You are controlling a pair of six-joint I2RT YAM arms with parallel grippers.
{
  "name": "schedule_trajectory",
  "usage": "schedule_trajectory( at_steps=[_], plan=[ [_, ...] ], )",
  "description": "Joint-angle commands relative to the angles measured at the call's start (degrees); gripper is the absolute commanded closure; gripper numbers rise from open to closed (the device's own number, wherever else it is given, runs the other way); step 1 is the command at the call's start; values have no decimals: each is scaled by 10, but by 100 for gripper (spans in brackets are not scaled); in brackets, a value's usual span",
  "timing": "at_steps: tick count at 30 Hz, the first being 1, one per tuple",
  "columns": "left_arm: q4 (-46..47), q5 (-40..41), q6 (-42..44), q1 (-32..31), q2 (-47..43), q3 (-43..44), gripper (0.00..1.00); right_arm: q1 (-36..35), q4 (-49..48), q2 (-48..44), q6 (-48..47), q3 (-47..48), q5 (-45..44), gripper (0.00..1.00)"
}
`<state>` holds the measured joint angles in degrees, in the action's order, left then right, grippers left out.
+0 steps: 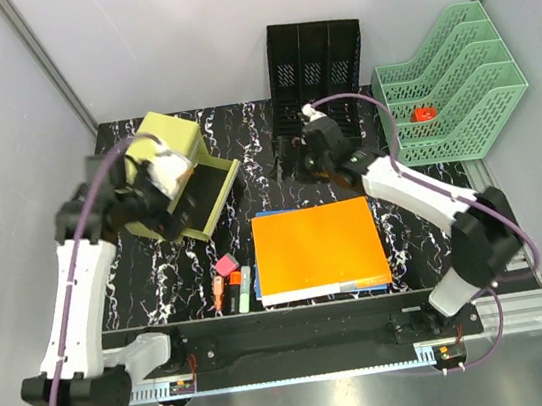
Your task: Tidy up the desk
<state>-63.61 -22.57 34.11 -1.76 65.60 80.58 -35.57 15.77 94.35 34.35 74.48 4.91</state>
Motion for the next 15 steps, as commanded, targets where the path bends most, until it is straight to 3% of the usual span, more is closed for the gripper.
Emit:
schedule_trajectory(
  at_steps=[1,8,15],
  plan=[
    [-60,36,23,-128,-7,-95,1,0,27,-77,-45,-59,-108,0],
    [15,103,-25,-297,43,-193,1,0,5,-180,-36,-171,-146,0],
    [112,145,-40,-325,136,-241,1,-1,-34,-273,-24,-242,-164,5]
  ],
)
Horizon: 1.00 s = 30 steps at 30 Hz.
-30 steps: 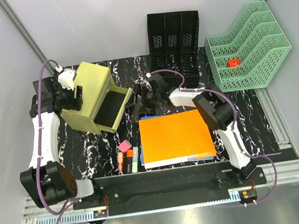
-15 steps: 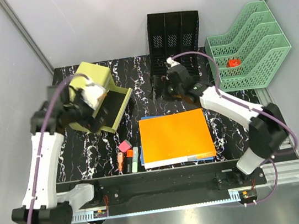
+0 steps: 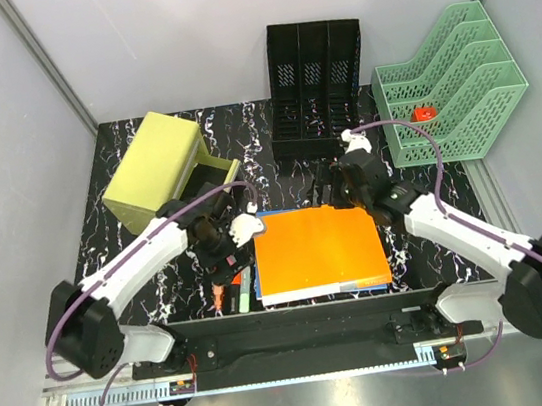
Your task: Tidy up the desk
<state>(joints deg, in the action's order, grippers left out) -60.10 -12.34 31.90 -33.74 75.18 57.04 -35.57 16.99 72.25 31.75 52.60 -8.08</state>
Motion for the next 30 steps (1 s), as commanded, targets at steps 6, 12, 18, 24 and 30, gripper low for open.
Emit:
schedule_trajectory(
  at_steps=[6,12,18,24,30],
  plan=[
    [149,78,-15,-11,94,-29,1,0,-59,-87,10,-58,-39,7],
    [198,111,0,-11,132,-39,1,-1,-62,-101,17,-70,-34,9],
    [225,115,4,-11,157,-46,1,0,-62,-109,18,-73,-33,11],
    [229,104,9,-11,173,-49,1,0,-59,-116,20,-74,-41,13],
    [217,79,16,-11,175,-56,7,0,-49,-122,18,-66,-52,15]
  ],
)
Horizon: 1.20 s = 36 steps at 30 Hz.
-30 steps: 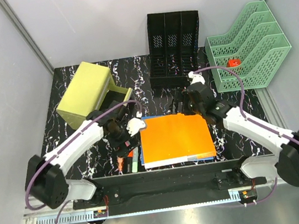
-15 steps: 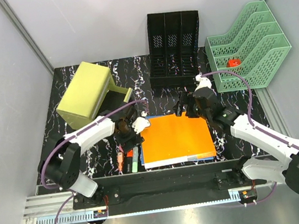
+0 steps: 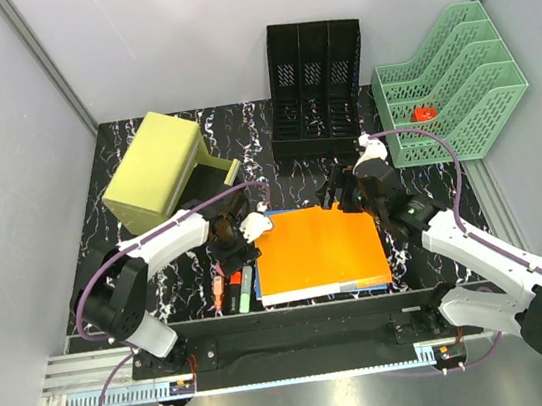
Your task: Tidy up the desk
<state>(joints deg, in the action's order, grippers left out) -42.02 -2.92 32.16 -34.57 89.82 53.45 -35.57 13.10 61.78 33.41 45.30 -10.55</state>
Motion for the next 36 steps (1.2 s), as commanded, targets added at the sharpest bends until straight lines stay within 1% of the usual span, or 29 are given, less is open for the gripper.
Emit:
schedule_trajectory(
  at_steps=[1,6,8,10,12,15,17,21,22,24,27,32,36],
  plan=[
    [32,-18,13,-2,30,-20,13,0,-9,-20,2,8,-29,16],
    [2,-36,19,-3,40,-21,24,0,-3,-28,1,9,-37,16],
    [-3,-38,21,-3,40,-25,24,0,0,-30,0,13,-38,16],
    [-10,-38,21,-3,39,-31,17,0,2,-31,-1,16,-40,16],
    [-17,-39,26,-5,35,-34,14,0,3,-32,-1,18,-40,16],
    [-19,-40,29,-5,29,-41,13,0,4,-25,-2,23,-40,17],
    [-19,-41,30,-5,33,-42,15,0,6,-23,-1,29,-40,17],
    [-19,-42,25,-8,40,-37,32,0,6,-25,1,28,-41,17],
    [-18,-42,21,-8,36,-32,42,0,6,-27,0,27,-42,18],
    [-18,-44,14,-10,27,-26,52,0,5,-29,0,25,-42,18],
    [-20,-32,-1,-13,2,-8,64,1,6,-31,-2,22,-44,18],
    [-43,-26,-10,-13,-64,50,79,0,3,-30,-4,15,-47,18],
    [-61,-14,-14,-11,-97,117,83,-1,0,-30,-3,12,-48,18]
  ],
)
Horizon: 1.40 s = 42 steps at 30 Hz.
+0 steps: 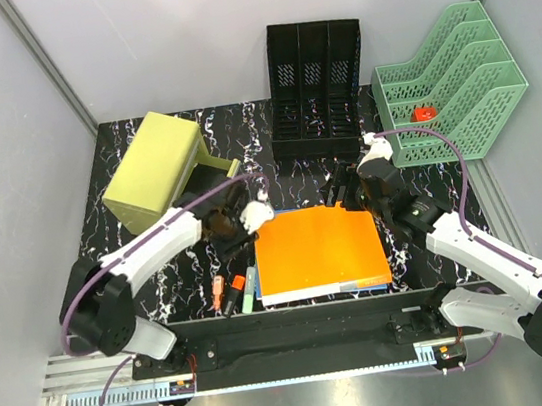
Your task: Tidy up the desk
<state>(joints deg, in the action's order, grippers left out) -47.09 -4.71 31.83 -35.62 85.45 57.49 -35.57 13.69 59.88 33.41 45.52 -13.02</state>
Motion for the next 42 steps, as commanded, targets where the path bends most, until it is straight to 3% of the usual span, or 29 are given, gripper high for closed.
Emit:
schedule_trajectory(
  at_steps=[1,7,12,17,26,27,29,30,33,34,36,42],
  plan=[
    [-13,6,-10,1,-63,87,83,0,-9,-9,-2,9,-23,18],
    [13,38,-23,58,-47,144,82,0,-13,-13,3,3,-22,19],
    [88,87,-32,109,-3,151,83,1,-18,-20,6,-6,-23,19],
    [121,98,-41,128,57,199,92,1,-24,-20,10,-10,-21,19],
    [121,108,-51,147,137,291,89,0,-31,-30,14,-25,-25,18],
    [121,108,-53,150,143,293,86,0,-31,-33,13,-26,-27,16],
    [121,111,-57,155,147,292,69,0,-31,-34,10,-25,-29,15],
    [121,112,-59,157,148,289,53,0,-30,-35,9,-24,-30,14],
    [122,116,-63,159,143,278,25,0,-27,-34,7,-20,-31,14],
    [122,117,-65,159,140,275,7,0,-28,-33,7,-19,-31,13],
    [122,115,-64,159,128,267,1,0,-28,-29,6,-16,-30,13],
    [99,82,-67,152,49,235,1,0,-27,-26,2,-10,-32,13]
  ],
)
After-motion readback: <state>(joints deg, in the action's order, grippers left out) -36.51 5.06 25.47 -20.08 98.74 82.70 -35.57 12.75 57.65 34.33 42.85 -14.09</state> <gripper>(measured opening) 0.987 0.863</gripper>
